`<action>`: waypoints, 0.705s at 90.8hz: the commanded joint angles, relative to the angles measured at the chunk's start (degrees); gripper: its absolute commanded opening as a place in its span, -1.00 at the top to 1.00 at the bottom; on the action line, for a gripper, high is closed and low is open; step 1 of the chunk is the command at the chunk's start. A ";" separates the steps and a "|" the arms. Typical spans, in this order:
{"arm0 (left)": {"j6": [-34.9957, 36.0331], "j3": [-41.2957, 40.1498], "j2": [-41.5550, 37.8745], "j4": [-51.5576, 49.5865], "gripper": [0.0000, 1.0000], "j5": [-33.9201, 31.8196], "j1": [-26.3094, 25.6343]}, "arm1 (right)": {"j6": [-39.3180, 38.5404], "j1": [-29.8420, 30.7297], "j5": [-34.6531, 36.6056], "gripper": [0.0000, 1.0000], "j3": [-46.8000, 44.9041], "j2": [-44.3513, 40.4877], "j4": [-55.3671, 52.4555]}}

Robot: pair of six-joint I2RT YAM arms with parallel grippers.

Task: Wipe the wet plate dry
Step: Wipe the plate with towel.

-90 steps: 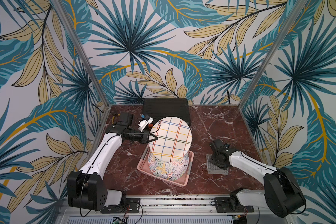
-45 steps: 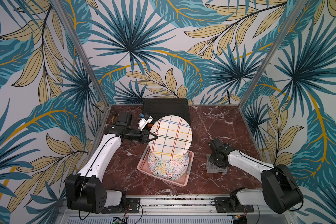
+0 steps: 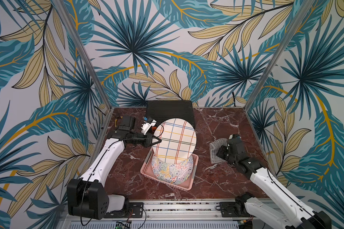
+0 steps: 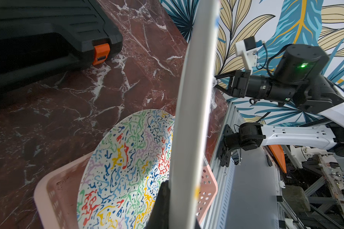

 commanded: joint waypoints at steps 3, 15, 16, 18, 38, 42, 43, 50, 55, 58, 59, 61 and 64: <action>-0.06 -0.21 -0.93 3.26 1.00 2.65 0.06 | -7.26 3.32 -7.42 1.00 5.80 -1.30 6.08; 0.11 -0.22 -0.64 3.26 1.00 2.58 -0.37 | -10.48 11.93 -3.33 1.00 15.55 3.45 6.70; 0.11 -0.17 -0.62 3.26 1.00 2.53 -0.42 | -10.69 13.01 -2.91 1.00 16.41 4.09 6.65; 0.17 -0.14 -0.54 3.21 1.00 2.50 -0.50 | -11.17 14.81 -1.43 1.00 18.29 5.69 6.40; 1.36 0.70 0.52 1.81 1.00 2.11 -1.34 | -11.86 24.78 9.14 1.00 37.05 26.20 4.96; 1.42 0.89 0.55 1.62 1.00 2.21 -1.35 | -10.69 25.22 9.97 1.00 39.76 29.88 4.98; 1.47 0.91 0.50 1.56 1.00 2.26 -1.35 | -10.40 25.28 10.11 1.00 40.34 30.40 5.05; 1.93 1.03 0.34 1.14 1.00 2.19 -1.37 | -8.43 25.41 11.21 1.00 42.56 34.84 6.14; 2.22 1.00 0.14 0.85 1.00 1.98 -1.41 | -7.04 25.41 12.86 1.00 42.49 36.40 6.47; 2.38 0.93 0.00 0.80 1.00 1.96 -1.35 | -6.13 25.36 14.85 1.00 42.07 36.72 6.26; 2.43 0.84 -0.03 0.84 1.00 1.91 -1.35 | -5.87 25.35 15.72 1.00 41.71 36.72 6.13; 2.53 0.77 -0.13 0.94 1.00 1.90 -1.39 | -5.51 25.34 17.20 1.00 41.36 36.63 5.87; 2.53 0.57 -0.35 1.09 1.00 1.95 -1.36 | -5.14 25.23 19.51 1.00 40.32 36.37 5.28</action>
